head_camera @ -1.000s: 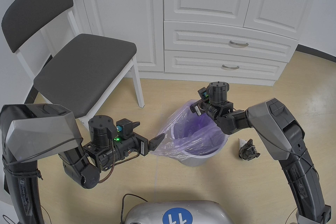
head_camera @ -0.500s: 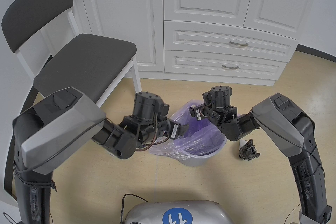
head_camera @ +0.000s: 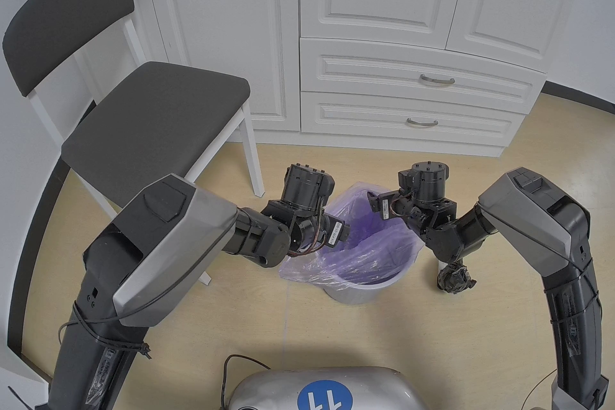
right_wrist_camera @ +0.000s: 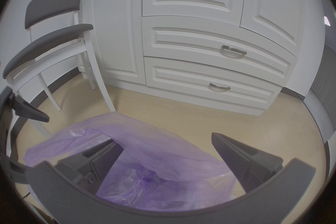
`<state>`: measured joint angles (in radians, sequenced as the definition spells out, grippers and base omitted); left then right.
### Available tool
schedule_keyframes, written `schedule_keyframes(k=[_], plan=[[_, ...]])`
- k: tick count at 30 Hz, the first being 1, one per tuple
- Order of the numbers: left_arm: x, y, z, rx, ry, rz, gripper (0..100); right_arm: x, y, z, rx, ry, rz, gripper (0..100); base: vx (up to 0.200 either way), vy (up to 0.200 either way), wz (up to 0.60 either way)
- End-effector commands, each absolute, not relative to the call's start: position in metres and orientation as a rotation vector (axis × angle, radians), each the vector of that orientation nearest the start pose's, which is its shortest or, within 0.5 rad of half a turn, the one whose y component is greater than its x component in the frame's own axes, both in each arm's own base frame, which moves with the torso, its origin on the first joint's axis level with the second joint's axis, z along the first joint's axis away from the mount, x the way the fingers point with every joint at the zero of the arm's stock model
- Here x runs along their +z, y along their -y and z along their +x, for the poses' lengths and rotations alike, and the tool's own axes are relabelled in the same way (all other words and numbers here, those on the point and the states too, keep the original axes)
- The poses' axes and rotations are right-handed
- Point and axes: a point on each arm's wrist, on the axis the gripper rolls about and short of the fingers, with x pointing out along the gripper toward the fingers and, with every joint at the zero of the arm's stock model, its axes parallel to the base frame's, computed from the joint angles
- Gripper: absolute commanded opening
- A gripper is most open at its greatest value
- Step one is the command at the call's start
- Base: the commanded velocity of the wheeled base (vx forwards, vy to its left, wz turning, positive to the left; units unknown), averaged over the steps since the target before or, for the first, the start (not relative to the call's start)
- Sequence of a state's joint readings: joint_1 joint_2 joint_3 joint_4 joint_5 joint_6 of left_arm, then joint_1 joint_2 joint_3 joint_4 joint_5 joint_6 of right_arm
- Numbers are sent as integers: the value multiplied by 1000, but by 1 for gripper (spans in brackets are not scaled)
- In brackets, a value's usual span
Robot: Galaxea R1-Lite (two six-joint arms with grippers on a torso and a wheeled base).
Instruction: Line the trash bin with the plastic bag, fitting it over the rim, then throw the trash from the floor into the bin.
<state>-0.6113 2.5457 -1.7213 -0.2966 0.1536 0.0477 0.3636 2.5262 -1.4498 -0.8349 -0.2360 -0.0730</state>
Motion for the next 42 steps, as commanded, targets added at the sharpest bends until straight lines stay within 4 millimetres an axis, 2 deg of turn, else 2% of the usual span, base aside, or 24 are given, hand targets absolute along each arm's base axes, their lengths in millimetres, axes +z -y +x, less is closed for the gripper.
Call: schedule_keyframes(k=[1,11,21,27,29,31,38,42], plan=[[27,287,426,-447,-500,244,100,37,-164,464,124,-218,-140,100,0,0,0],[28,258,447,-378,-486,236,100,36,-148,465,104,-241,-154,100,0,0,0],[40,234,493,-203,-360,168,100,36,-137,454,146,-270,-184,100,0,0,0],[34,232,496,-183,-373,146,100,40,-132,448,175,-277,-179,100,0,0,0],[24,227,499,-174,-388,148,100,49,-129,442,204,-277,-172,100,0,0,0],[21,224,500,-168,-390,148,100,49,-127,439,226,-285,-171,100,0,0,0],[21,222,501,-162,-386,139,100,21,-119,451,215,-342,-216,100,0,0,0],[23,224,501,-159,-384,108,100,0,-109,471,177,-358,-218,100,0,0,0]])
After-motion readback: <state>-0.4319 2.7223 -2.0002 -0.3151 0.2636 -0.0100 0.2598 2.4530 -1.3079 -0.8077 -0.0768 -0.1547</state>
